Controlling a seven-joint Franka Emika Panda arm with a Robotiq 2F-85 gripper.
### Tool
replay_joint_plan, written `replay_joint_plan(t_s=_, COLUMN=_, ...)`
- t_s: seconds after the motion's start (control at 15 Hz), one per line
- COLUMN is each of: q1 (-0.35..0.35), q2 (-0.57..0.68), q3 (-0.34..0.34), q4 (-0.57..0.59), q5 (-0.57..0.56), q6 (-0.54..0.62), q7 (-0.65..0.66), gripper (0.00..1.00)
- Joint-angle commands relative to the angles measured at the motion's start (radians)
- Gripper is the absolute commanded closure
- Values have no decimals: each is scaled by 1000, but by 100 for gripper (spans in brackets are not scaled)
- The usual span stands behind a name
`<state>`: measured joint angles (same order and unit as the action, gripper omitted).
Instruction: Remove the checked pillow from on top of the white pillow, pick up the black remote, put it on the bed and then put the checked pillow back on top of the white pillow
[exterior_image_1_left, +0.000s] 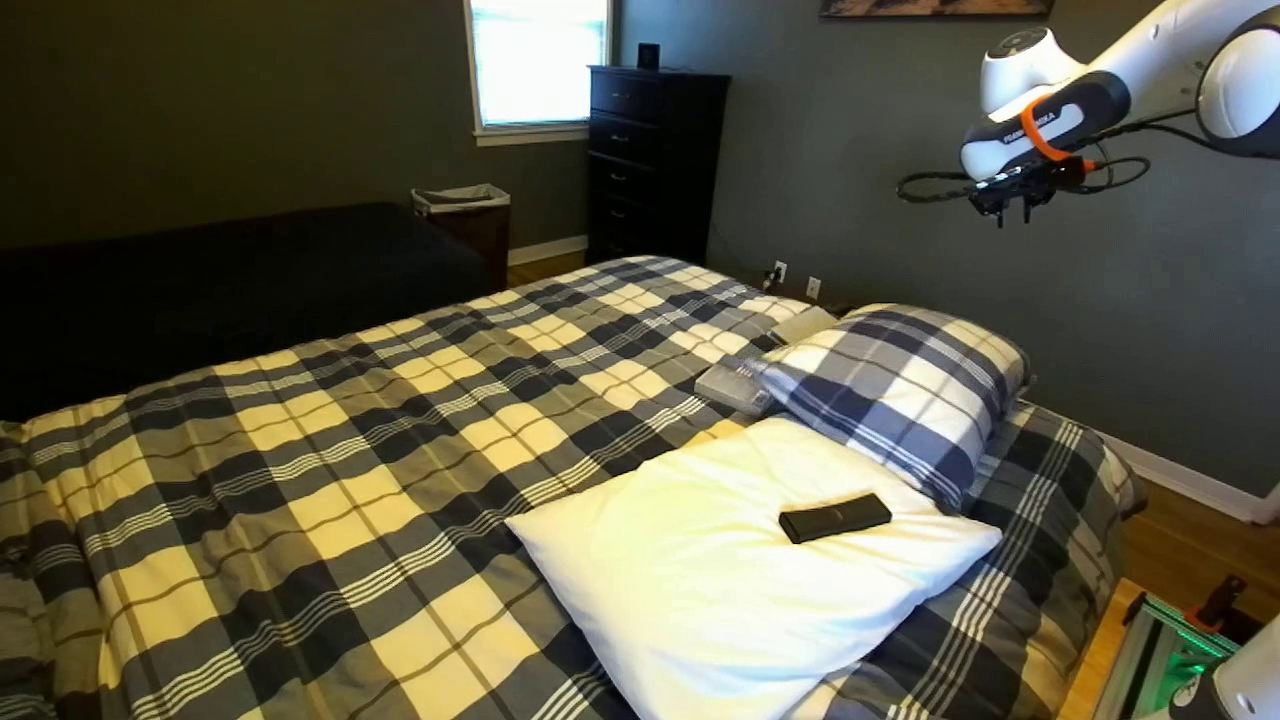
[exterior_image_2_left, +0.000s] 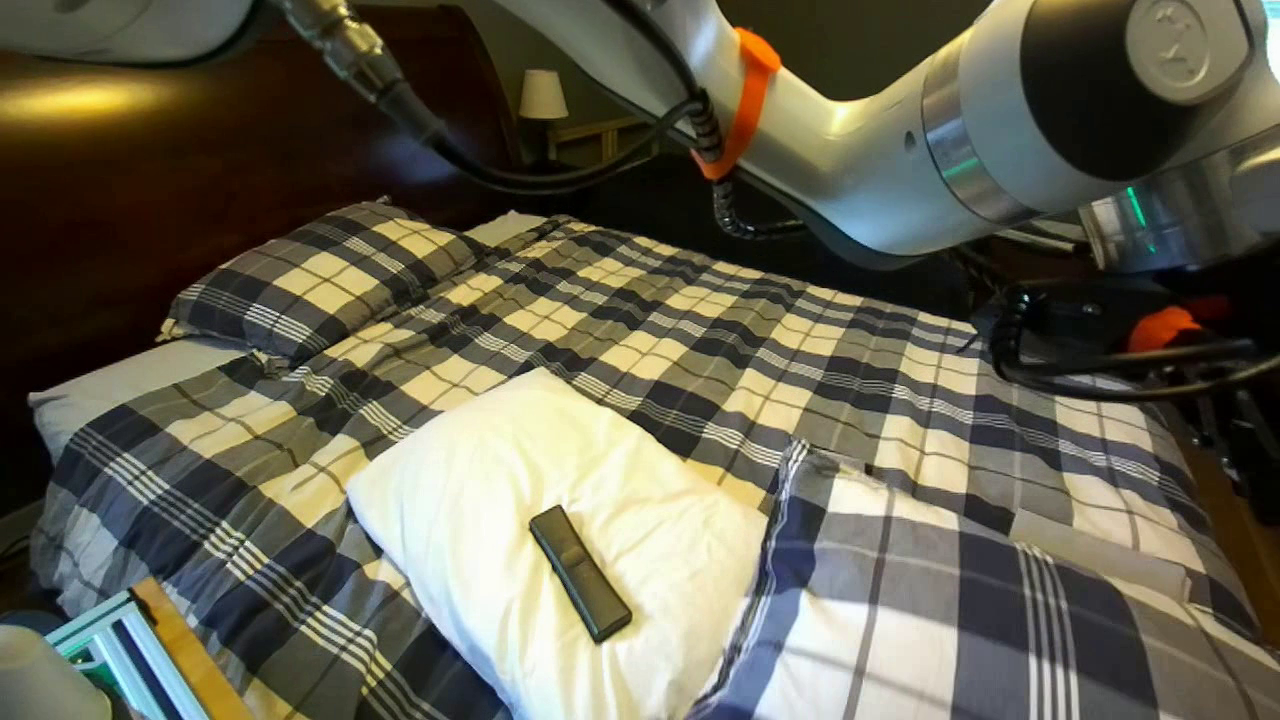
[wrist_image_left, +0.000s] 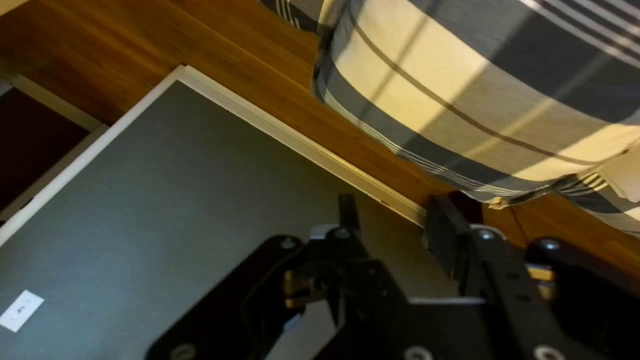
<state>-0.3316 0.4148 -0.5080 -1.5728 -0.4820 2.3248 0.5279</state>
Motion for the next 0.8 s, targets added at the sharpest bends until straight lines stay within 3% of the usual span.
replay_joint_plan(t_s=0.0, q1=29, q2=-9, q3=0, q4=8, q5=17, q6=-73, q7=67, gripper=27)
replay_joint_plan(t_s=0.27, q1=52, q2=-82, q3=46, q4=-52, q5=88, q6=-248, q7=53, gripper=1)
replay_joint_plan(t_s=0.53, q1=70, q2=-168, q3=99, q4=-143, q5=175, q6=-391, q7=66, gripper=0)
replay_joint_plan(t_s=0.73, q1=85, q2=-240, q3=137, q4=-267, q5=219, q6=-411, q7=74, gripper=0)
